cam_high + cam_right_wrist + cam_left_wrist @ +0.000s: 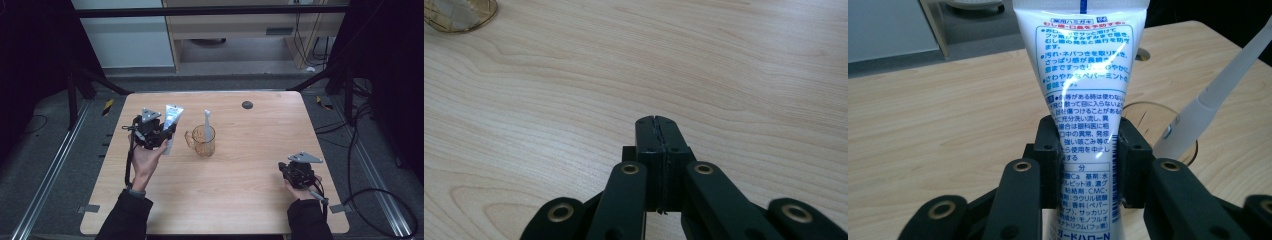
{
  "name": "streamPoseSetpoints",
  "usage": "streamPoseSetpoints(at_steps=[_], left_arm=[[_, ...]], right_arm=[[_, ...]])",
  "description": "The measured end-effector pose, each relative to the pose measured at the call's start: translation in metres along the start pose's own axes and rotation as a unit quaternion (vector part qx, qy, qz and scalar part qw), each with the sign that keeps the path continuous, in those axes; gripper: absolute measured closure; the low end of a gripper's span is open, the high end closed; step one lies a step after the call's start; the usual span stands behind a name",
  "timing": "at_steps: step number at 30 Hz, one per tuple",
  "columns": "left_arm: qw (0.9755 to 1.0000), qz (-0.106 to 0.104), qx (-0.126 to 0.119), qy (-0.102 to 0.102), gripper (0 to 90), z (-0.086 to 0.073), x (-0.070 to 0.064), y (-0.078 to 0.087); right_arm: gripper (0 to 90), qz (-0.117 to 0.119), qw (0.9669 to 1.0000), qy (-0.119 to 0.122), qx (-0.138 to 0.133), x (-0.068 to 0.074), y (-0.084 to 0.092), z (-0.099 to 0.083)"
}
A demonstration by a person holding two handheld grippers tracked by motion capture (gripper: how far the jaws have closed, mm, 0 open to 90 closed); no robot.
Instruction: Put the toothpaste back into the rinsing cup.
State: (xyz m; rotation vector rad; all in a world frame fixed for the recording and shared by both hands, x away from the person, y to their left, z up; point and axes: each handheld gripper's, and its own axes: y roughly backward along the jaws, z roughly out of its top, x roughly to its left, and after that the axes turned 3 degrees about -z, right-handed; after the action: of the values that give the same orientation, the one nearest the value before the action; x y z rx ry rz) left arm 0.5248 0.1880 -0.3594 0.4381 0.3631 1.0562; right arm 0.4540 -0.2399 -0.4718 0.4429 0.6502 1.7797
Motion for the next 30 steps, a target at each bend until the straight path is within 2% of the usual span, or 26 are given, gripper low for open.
streamPoseSetpoints(at_steps=[7, 10, 14, 22, 30], left_arm=[[0.9996, 0.002, -0.027, 0.012, 68.0, 0.007, -0.007, -0.014], [0.9993, 0.012, -0.035, 0.011, 68.0, 0.008, -0.009, -0.020], [0.9987, 0.014, -0.048, 0.014, 68.1, 0.008, -0.012, -0.027], [0.9970, 0.009, -0.074, 0.023, 68.1, 0.014, -0.021, -0.039], [0.9950, -0.005, -0.097, 0.024, 68.1, 0.018, -0.031, -0.048]], right_arm=[[88.3, -0.004, 1.0000, 0.000, -0.004, -0.002, 0.000, -0.001], [88.0, -0.004, 1.0000, -0.001, -0.006, -0.002, 0.001, -0.001], [87.6, -0.005, 1.0000, 0.001, -0.006, -0.002, 0.000, -0.001], [87.0, -0.006, 1.0000, 0.002, -0.008, -0.001, 0.000, -0.001], [87.6, -0.007, 0.9999, 0.004, -0.011, -0.002, 0.000, -0.001]])
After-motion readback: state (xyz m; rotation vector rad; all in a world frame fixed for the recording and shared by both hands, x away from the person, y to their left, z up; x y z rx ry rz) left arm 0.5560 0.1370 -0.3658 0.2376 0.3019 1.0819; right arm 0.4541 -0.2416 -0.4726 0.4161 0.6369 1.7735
